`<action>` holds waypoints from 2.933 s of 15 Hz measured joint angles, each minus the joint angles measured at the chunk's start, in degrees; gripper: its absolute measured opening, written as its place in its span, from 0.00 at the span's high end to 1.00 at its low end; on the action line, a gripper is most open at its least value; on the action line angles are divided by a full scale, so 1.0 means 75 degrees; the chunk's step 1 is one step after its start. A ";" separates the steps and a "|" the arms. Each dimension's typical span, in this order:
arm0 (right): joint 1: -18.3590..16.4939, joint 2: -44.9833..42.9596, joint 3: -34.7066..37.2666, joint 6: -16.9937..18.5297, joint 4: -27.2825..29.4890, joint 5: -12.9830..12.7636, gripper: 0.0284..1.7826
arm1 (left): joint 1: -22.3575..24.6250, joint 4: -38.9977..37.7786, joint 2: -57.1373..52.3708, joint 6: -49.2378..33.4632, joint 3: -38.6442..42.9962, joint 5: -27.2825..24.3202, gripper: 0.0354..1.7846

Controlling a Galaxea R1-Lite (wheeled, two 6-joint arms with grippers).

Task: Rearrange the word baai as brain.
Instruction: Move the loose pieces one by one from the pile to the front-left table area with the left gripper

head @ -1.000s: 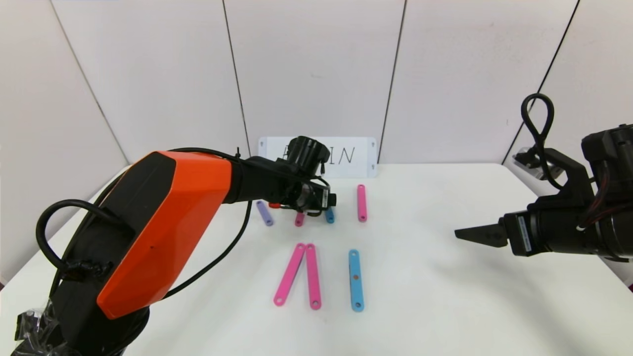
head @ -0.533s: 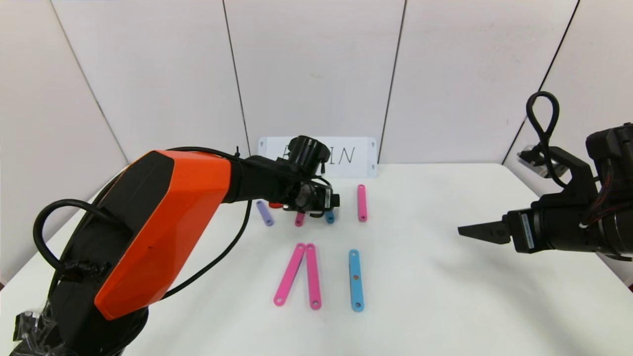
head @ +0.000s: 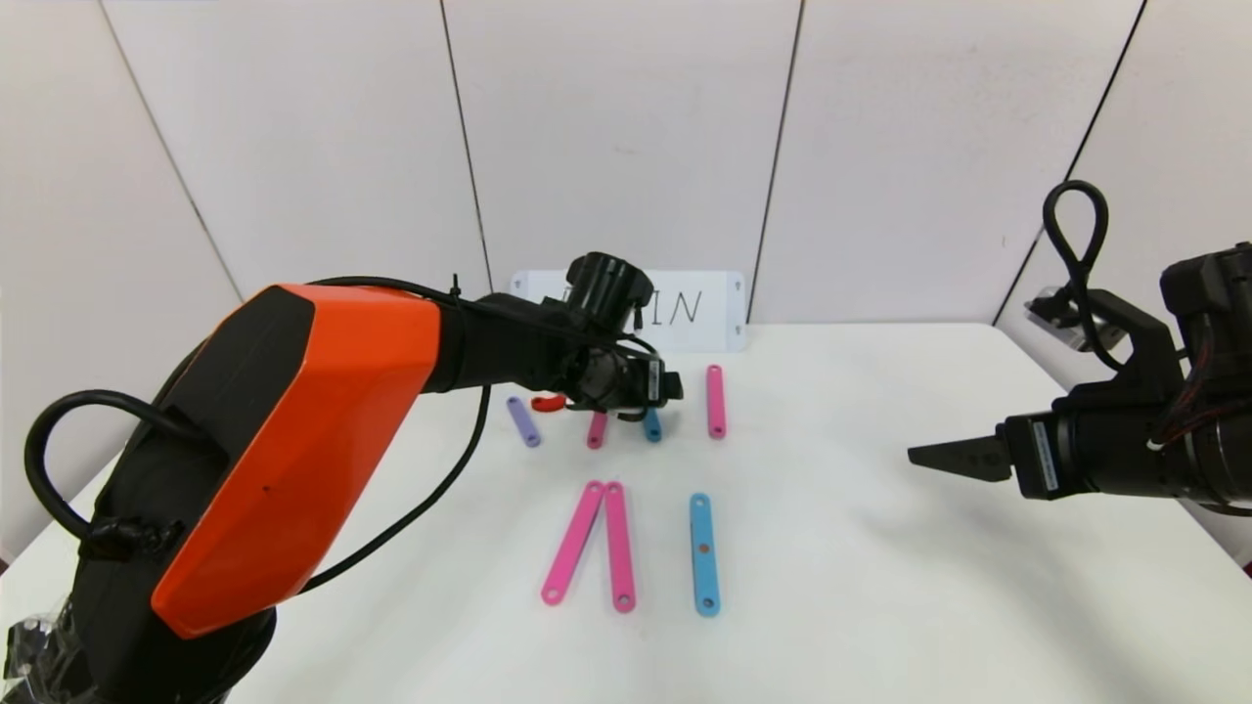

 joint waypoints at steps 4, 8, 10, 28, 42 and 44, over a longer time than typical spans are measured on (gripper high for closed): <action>-0.0003 0.0020 0.0000 -0.0011 0.0000 -0.0003 0.02 | 0.0111 0.0492 -0.0414 0.0210 0.0011 0.0137 0.03; 0.0008 0.0049 0.0011 -0.0055 -0.0003 0.0018 0.02 | 0.0486 0.1492 -0.1135 0.0743 0.0046 0.0401 0.03; 0.0023 0.0078 0.0015 -0.0059 0.0000 0.0015 0.02 | 0.0787 0.1871 -0.1495 0.1092 0.0130 0.0423 0.03; 0.0119 0.0353 0.0023 -0.0059 0.0000 0.0034 0.02 | 0.4112 0.1931 -0.2136 0.3493 0.1655 -0.0509 0.03; 0.0115 0.0356 0.0062 -0.0070 -0.0015 0.0033 0.02 | 0.4585 0.1894 -0.0705 0.3285 0.0894 -0.0571 0.16; 0.0122 0.0353 0.0063 -0.0081 -0.0011 0.0033 0.02 | 0.4574 0.1890 -0.0653 0.3269 0.0876 -0.0605 0.31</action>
